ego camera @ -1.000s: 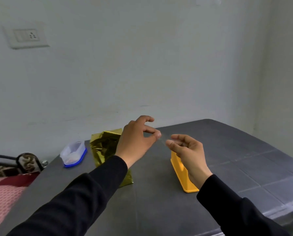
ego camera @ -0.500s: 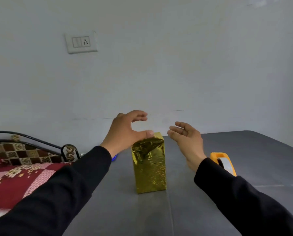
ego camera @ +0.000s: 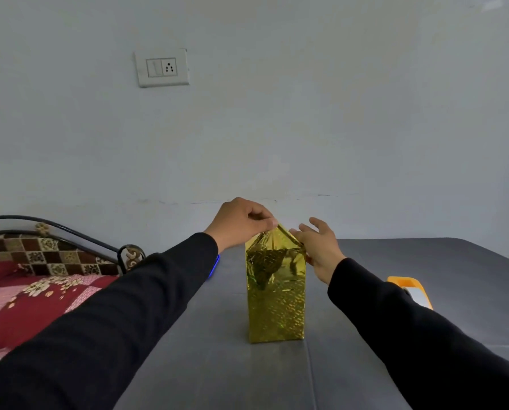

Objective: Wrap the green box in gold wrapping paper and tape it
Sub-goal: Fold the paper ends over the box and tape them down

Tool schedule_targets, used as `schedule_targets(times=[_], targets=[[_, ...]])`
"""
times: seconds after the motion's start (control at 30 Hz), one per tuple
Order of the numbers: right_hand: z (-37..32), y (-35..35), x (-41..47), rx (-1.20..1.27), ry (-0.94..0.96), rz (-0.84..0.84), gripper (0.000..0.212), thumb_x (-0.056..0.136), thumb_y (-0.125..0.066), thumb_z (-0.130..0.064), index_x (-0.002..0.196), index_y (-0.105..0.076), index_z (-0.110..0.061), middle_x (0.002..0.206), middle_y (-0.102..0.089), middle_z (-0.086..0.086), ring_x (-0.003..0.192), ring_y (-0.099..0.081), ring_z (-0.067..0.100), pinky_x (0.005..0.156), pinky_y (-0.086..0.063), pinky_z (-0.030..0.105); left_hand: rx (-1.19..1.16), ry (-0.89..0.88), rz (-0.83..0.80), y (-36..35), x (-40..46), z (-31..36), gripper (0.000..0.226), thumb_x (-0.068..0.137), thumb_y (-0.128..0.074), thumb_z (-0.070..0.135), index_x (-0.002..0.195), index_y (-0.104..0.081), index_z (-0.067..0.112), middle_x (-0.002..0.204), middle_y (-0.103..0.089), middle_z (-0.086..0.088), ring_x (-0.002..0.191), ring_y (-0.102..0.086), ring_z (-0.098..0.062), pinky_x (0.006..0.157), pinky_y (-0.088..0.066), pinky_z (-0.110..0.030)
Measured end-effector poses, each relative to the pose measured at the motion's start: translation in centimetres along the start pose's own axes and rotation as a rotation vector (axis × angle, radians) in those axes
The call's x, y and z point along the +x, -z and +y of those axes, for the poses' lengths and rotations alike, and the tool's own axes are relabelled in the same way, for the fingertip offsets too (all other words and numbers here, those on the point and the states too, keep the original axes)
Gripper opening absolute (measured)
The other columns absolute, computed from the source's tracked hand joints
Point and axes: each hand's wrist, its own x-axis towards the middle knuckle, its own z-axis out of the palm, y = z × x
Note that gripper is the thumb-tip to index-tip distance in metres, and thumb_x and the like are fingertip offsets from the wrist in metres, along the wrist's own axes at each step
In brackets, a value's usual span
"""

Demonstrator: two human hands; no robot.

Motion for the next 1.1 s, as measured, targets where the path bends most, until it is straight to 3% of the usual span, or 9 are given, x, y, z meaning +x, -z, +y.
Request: schedule_targets(times=[0.1, 0.23, 0.37, 0.53, 0.63, 0.77, 0.9, 1.03, 1.1], targets=[[-0.2, 0.4, -0.3, -0.001, -0.012, -0.015, 0.075, 0.092, -0.075, -0.01, 0.154, -0.035, -0.023, 0.15, -0.053, 0.0, 0.115, -0.066, 0.019, 0.096, -0.057, 0.039, -0.133, 0.089, 0.002, -0.9, 1.1, -1.1, 0.01, 0.085, -0.082, 0.029, 0.091, -0.083, 0.022, 0.093, -0.078, 0.013, 0.098, -0.069, -0.003, 0.093, -0.055, -0.029], [-0.7, 1.0, -0.6, -0.027, -0.029, -0.051, 0.073, 0.095, -0.073, -0.019, 0.156, -0.032, -0.024, 0.153, -0.05, 0.001, 0.11, -0.065, 0.015, 0.077, -0.053, 0.03, -0.277, 0.208, -0.046, -2.4, 1.5, -2.4, 0.011, 0.083, -0.084, 0.027, 0.093, -0.084, 0.022, 0.096, -0.079, 0.01, 0.101, -0.069, -0.008, 0.091, -0.054, -0.027], [-1.2, 1.5, -0.9, -0.088, -0.05, -0.122, 0.092, 0.081, -0.084, -0.044, 0.155, -0.03, -0.032, 0.148, -0.053, 0.0, 0.125, -0.057, 0.021, 0.106, -0.046, 0.045, -0.333, 0.273, -0.036, -3.2, 1.5, -2.8, 0.017, 0.078, -0.088, 0.027, 0.092, -0.084, 0.02, 0.097, -0.079, 0.005, 0.103, -0.07, -0.014, 0.098, -0.055, -0.032], [-1.3, 1.1, -0.9, -0.14, -0.034, -0.14, 0.096, 0.08, -0.083, -0.006, 0.156, -0.03, -0.029, 0.158, -0.044, -0.002, 0.135, -0.047, 0.024, 0.113, -0.04, 0.046, -0.404, 0.33, -0.009, -3.2, 1.2, -2.9, 0.017, 0.077, -0.089, 0.023, 0.092, -0.084, 0.019, 0.096, -0.079, 0.002, 0.101, -0.071, -0.016, 0.092, -0.057, -0.029], [-1.5, 0.4, -1.0, -0.093, -0.056, -0.11, 0.096, 0.077, -0.079, 0.005, 0.154, -0.035, -0.03, 0.156, -0.046, 0.002, 0.134, -0.046, 0.025, 0.11, -0.041, 0.044, -0.473, 0.363, 0.059, -3.4, 0.5, -3.2, 0.023, 0.076, -0.089, 0.022, 0.097, -0.082, 0.018, 0.1, -0.077, 0.004, 0.101, -0.069, -0.014, 0.089, -0.057, -0.027], [-1.4, -0.1, -1.0, -0.055, -0.069, -0.09, 0.094, 0.076, -0.074, 0.009, 0.153, -0.037, -0.03, 0.154, -0.046, 0.005, 0.138, -0.043, 0.028, 0.114, -0.038, 0.047, -0.689, 0.425, 0.116, -3.9, 0.0, -4.1, 0.024, 0.079, -0.087, 0.023, 0.101, -0.079, 0.016, 0.105, -0.078, -0.001, 0.104, -0.071, -0.018, 0.102, -0.054, -0.036], [-1.5, -0.1, -0.8, -0.016, -0.078, -0.085, 0.093, 0.078, -0.072, 0.011, 0.154, -0.036, -0.029, 0.154, -0.046, 0.006, 0.139, -0.042, 0.029, 0.116, -0.036, 0.048, -0.827, 0.508, 0.145, -5.0, -0.6, -5.2, 0.012, 0.075, -0.087, 0.011, 0.083, -0.079, 0.014, 0.101, -0.075, -0.01, 0.109, -0.067, -0.031, 0.107, -0.05, -0.045], [-1.6, -0.3, -1.2, -0.05, -0.033, -0.097, 0.093, 0.079, -0.076, 0.006, 0.154, -0.035, -0.031, 0.156, -0.045, 0.004, 0.136, -0.045, 0.027, 0.11, -0.04, 0.045, -0.93, 0.548, 0.22, -6.2, -1.1, -5.9, 0.038, 0.074, -0.085, 0.016, 0.11, -0.074, 0.019, 0.118, -0.072, -0.01, 0.12, -0.063, -0.028, 0.111, -0.046, -0.044], [-1.8, -0.3, -1.6, -0.117, 0.048, -0.085, 0.091, 0.08, -0.082, -0.003, 0.153, -0.036, -0.032, 0.154, -0.048, 0.002, 0.132, -0.049, 0.024, 0.1, -0.044, 0.038, -0.977, 0.548, 0.219, -6.5, -1.1, -5.9, 0.044, 0.074, -0.083, 0.02, 0.117, -0.071, 0.022, 0.122, -0.069, -0.009, 0.122, -0.061, -0.028, 0.111, -0.046, -0.045]])
